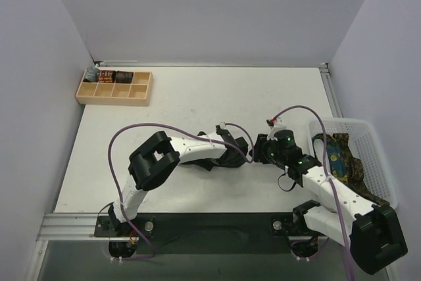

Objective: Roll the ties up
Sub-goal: Roll the tie

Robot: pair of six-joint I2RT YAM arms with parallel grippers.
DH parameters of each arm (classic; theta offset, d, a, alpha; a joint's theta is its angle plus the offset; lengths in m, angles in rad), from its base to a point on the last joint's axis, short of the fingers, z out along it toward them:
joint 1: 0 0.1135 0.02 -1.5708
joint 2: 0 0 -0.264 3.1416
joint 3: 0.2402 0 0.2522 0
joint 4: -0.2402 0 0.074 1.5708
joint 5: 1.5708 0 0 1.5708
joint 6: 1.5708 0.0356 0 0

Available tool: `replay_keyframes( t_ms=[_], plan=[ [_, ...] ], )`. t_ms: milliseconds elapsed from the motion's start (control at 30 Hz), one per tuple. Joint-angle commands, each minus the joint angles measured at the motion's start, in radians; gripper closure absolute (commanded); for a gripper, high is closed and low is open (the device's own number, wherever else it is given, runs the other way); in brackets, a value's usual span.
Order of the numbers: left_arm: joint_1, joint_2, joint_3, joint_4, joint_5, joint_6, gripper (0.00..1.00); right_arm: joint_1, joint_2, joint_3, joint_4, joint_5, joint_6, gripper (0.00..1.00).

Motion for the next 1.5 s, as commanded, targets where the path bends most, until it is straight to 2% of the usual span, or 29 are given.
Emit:
replay_keyframes(
  t_ms=[0,167,300,333,433,467,533,567,700,833,1067,1200,1467],
  plan=[
    [-0.001,-0.105,0.039,0.030,0.055,0.010,0.24,-0.002,-0.051,0.056,-0.069,0.011,-0.075,0.65],
    [0.069,-0.252,0.022,0.091,0.150,0.035,0.14,0.000,-0.084,0.113,-0.110,0.003,-0.149,0.52],
    [0.156,-0.373,-0.041,0.171,0.310,0.052,0.09,0.010,-0.045,0.180,-0.130,-0.087,-0.224,0.40],
    [0.204,-0.402,-0.072,0.222,0.342,0.059,0.05,0.024,-0.015,0.195,-0.136,-0.103,-0.241,0.36],
    [0.299,-0.527,-0.223,0.355,0.486,0.084,0.04,0.072,0.045,0.277,-0.144,-0.126,-0.325,0.25],
    [0.375,-0.583,-0.263,0.387,0.581,0.089,0.03,0.120,0.099,0.301,-0.176,-0.118,-0.350,0.23],
    [0.452,-0.640,-0.389,0.475,0.657,0.105,0.03,0.158,0.163,0.386,-0.207,-0.115,-0.410,0.20],
    [0.518,-0.691,-0.432,0.499,0.712,0.110,0.03,0.196,0.227,0.412,-0.216,-0.118,-0.421,0.20],
    [0.655,-0.798,-0.579,0.602,0.819,0.141,0.03,0.265,0.395,0.559,-0.230,-0.123,-0.427,0.21],
    [0.744,-0.849,-0.691,0.662,0.910,0.156,0.03,0.329,0.591,0.709,-0.225,-0.129,-0.405,0.26],
    [0.764,-0.817,-0.757,0.722,0.964,0.155,0.03,0.425,0.789,0.907,-0.228,-0.213,-0.496,0.23],
    [0.764,-0.797,-0.768,0.750,0.980,0.141,0.03,0.443,0.861,0.970,-0.244,-0.206,-0.510,0.22],
    [0.764,-0.745,-0.776,0.776,0.979,0.110,0.03,0.440,0.964,1.003,-0.248,-0.167,-0.537,0.25]
  ],
)
